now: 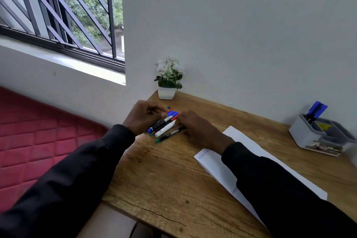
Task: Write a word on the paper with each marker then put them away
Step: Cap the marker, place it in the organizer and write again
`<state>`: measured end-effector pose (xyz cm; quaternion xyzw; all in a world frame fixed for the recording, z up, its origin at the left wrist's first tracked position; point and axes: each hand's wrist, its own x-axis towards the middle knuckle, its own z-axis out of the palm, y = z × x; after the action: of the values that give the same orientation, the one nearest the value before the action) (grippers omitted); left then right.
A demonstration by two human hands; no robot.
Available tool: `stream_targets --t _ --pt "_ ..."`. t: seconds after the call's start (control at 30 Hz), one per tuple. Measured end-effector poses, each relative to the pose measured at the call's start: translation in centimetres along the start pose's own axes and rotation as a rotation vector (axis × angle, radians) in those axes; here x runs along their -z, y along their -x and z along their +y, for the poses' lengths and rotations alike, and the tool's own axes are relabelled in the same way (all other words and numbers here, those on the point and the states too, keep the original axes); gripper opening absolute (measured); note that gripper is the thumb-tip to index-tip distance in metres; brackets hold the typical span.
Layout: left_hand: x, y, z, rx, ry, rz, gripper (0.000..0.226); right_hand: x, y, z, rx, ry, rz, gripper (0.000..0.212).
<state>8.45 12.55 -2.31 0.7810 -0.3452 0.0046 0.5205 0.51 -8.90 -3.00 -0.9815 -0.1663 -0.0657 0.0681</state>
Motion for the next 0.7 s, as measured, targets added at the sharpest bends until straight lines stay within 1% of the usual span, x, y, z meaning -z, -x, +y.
stream_targets --t 0.13,0.2,0.3,0.37,0.47,0.5,0.6,0.7 --pt "-0.8 -0.2 0.3 -0.003 0.001 0.000 0.020 0.3 1.4 1.0 -0.010 0.046 -0.027 0.021" --pt "-1.3 -0.2 0.5 -0.001 0.022 0.001 0.020 0.9 2.5 1.6 -0.063 -0.008 -0.010 0.019" --pt "-2.5 -0.5 1.1 0.017 0.073 -0.008 0.018 1.7 4.6 2.9 -0.193 -0.249 0.153 0.024" --pt "-3.6 -0.7 1.8 0.043 0.141 -0.040 0.019 2.4 5.9 3.7 -0.289 -0.429 0.295 0.020" --pt "-5.7 -1.1 3.3 0.022 0.147 -0.169 0.027 3.9 7.6 4.0 -0.395 -0.734 0.470 0.024" --pt "-6.6 -1.2 4.0 0.021 0.165 -0.222 0.030 4.3 8.2 3.9 -0.404 -0.824 0.514 0.021" --pt "-9.2 -1.7 6.1 0.006 0.221 -0.319 0.030 5.0 9.8 3.4 -0.413 -0.995 0.594 0.012" --pt "-10.6 -2.5 7.4 -0.044 0.158 -0.323 0.020 5.5 11.0 3.4 -0.394 -1.067 0.612 0.012"
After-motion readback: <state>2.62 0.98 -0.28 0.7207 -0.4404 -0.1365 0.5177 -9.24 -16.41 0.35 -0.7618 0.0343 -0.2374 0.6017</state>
